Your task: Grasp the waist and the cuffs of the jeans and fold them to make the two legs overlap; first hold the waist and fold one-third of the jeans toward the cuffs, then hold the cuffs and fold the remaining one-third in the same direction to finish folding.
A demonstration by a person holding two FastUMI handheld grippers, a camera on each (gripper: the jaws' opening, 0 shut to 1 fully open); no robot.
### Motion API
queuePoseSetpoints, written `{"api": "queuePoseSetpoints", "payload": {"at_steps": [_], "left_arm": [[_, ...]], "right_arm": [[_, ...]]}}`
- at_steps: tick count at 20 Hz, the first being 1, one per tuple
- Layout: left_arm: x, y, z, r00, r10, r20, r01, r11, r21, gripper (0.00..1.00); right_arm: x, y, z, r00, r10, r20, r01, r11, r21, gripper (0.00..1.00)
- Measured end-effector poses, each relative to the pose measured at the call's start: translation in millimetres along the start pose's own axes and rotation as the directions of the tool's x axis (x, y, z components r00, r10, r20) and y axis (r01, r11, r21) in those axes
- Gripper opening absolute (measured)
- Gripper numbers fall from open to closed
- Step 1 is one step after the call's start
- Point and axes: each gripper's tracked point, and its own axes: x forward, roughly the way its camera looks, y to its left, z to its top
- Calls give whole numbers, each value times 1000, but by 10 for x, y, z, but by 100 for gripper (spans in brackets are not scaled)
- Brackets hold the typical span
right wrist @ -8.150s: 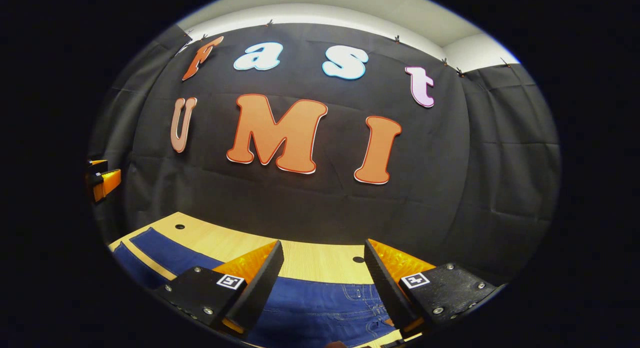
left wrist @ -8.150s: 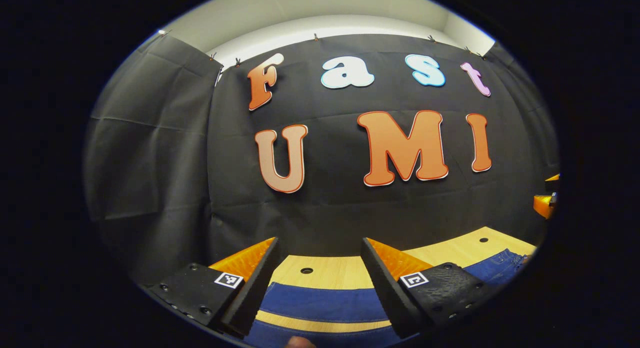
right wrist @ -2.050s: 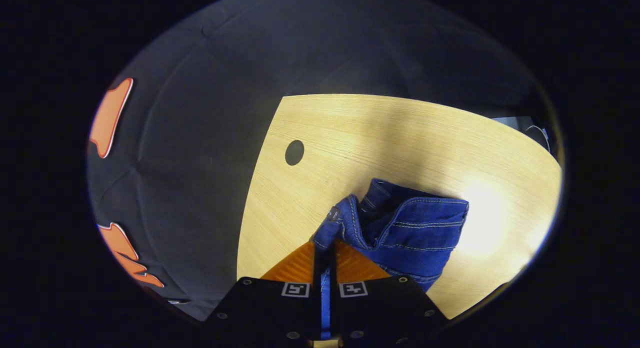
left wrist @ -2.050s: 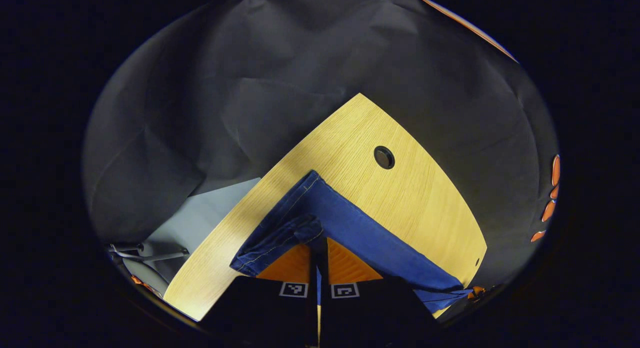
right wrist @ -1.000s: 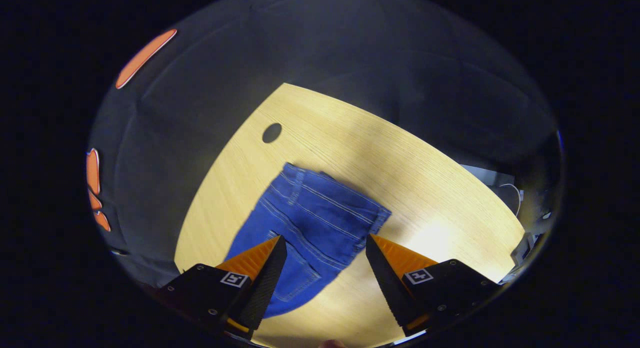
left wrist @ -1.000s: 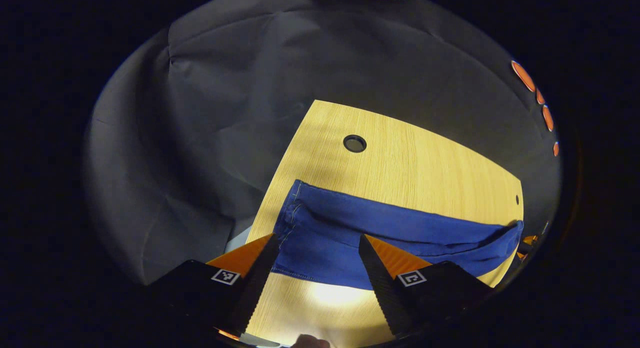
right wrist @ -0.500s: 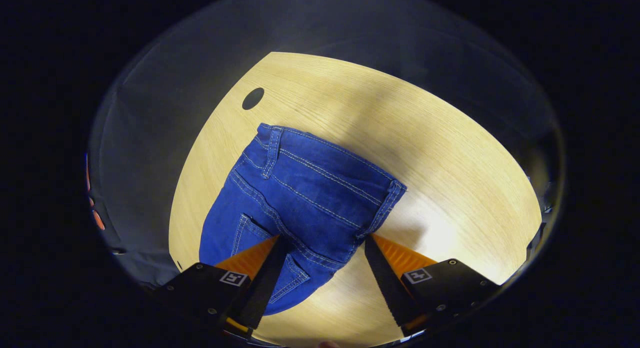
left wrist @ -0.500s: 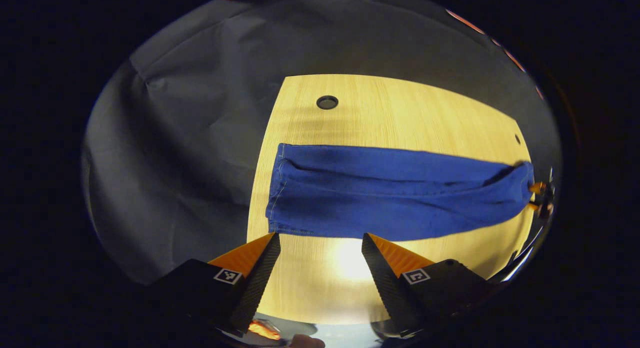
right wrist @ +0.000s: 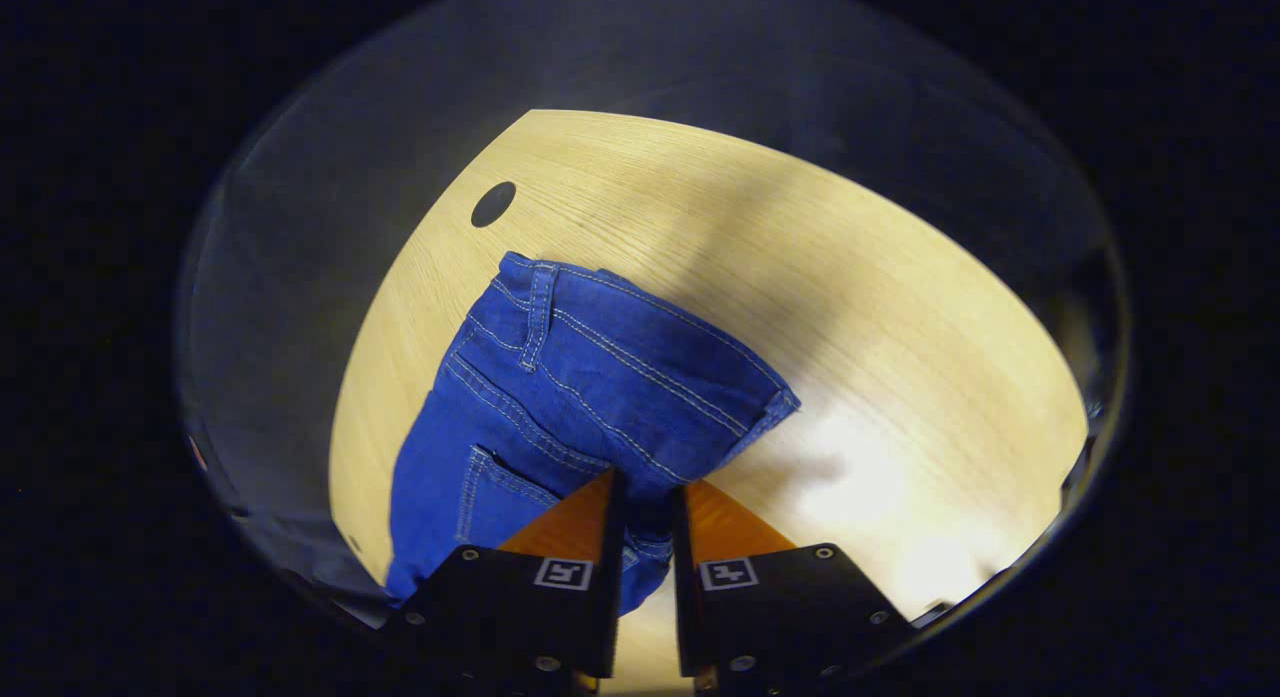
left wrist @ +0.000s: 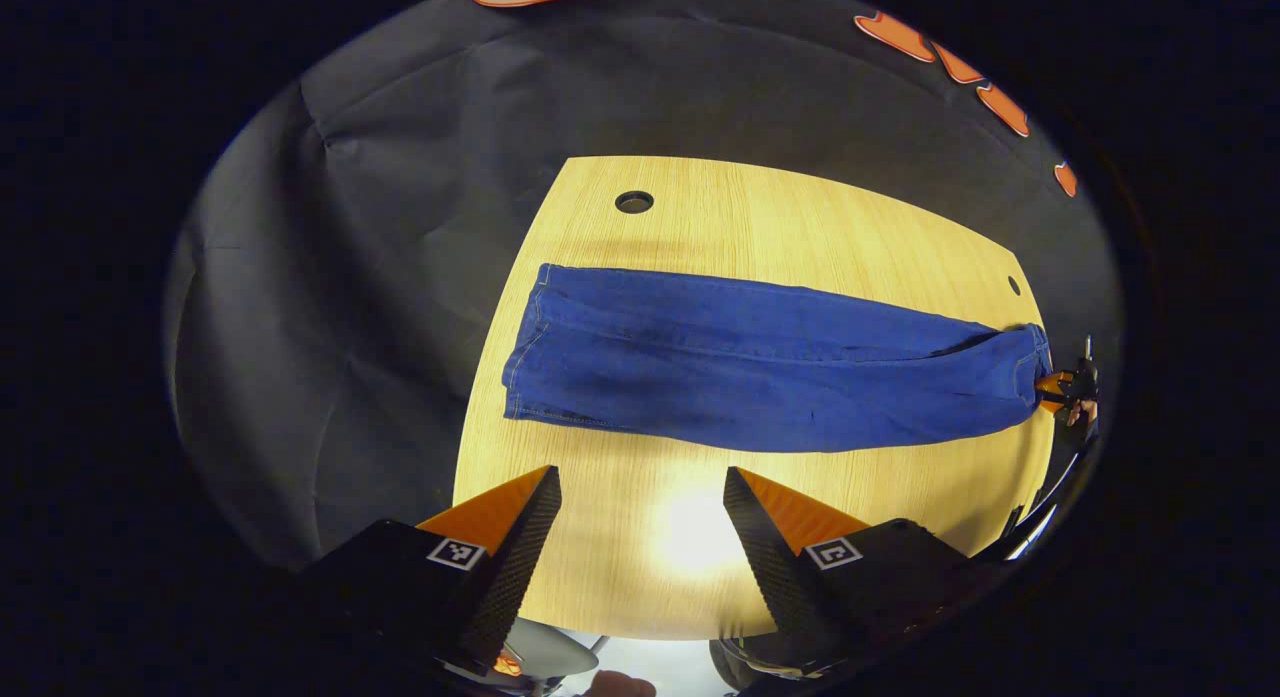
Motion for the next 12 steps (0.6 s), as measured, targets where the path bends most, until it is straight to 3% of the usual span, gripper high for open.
{"api": "queuePoseSetpoints", "payload": {"at_steps": [2,3,4,7,12], "left_arm": [[40,-13,5,999,-1,40,2,1000,-26,100],[42,5,-27,998,4,61,-1,999,-39,100],[27,-9,-34,997,4,83,1,999,-54,100],[-22,70,91,989,29,144,-17,997,-80,100],[99,121,123,988,-5,156,19,996,-90,100]], "right_arm": [[-90,-45,-20,1000,25,9,-25,999,-46,24],[-184,-8,13,999,34,30,-34,999,-10,24],[-197,44,6,997,55,46,-55,998,-2,8],[-441,204,-2,990,116,85,-116,993,-8,7],[-786,620,-104,966,222,132,-217,975,-55,7]]}}
